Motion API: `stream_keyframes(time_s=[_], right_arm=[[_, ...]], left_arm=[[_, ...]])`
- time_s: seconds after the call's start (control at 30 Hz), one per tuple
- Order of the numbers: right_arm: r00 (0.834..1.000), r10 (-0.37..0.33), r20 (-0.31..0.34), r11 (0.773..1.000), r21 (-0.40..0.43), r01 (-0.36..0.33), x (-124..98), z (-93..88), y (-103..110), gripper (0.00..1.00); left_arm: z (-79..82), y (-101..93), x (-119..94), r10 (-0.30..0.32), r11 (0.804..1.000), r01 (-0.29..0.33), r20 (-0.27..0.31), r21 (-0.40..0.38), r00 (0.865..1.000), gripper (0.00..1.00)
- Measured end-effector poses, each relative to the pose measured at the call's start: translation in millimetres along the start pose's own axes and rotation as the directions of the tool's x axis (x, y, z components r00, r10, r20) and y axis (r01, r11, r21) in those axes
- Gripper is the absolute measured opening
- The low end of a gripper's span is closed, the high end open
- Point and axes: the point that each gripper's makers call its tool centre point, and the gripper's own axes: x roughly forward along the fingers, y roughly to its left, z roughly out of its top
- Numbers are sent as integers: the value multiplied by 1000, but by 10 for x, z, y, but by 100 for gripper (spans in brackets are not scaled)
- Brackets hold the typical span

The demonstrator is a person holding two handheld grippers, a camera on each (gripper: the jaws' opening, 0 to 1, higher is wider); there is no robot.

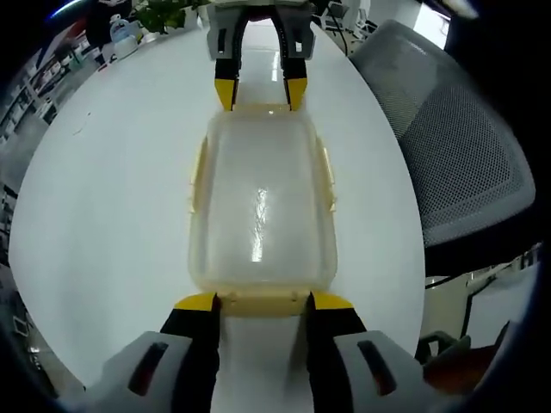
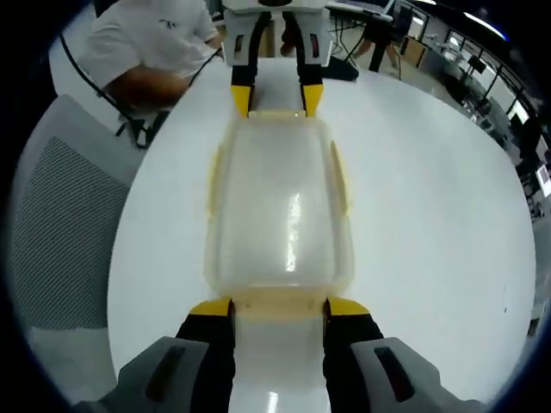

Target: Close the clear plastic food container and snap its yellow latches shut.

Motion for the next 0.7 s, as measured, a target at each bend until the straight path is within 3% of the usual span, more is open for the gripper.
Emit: stream_keyframes(time_s=[0.33, 0.7], right_arm=[[1000, -2, 4, 1000, -16, 2, 4, 30, -44, 37], [999, 2, 48, 1000, -11, -2, -146, 82, -40, 37]], left_arm=[[-27, 20, -29, -1, 1000, 1, -15, -24, 1000, 37], [74, 5, -267, -12, 999, 11, -10, -30, 1000, 37]])
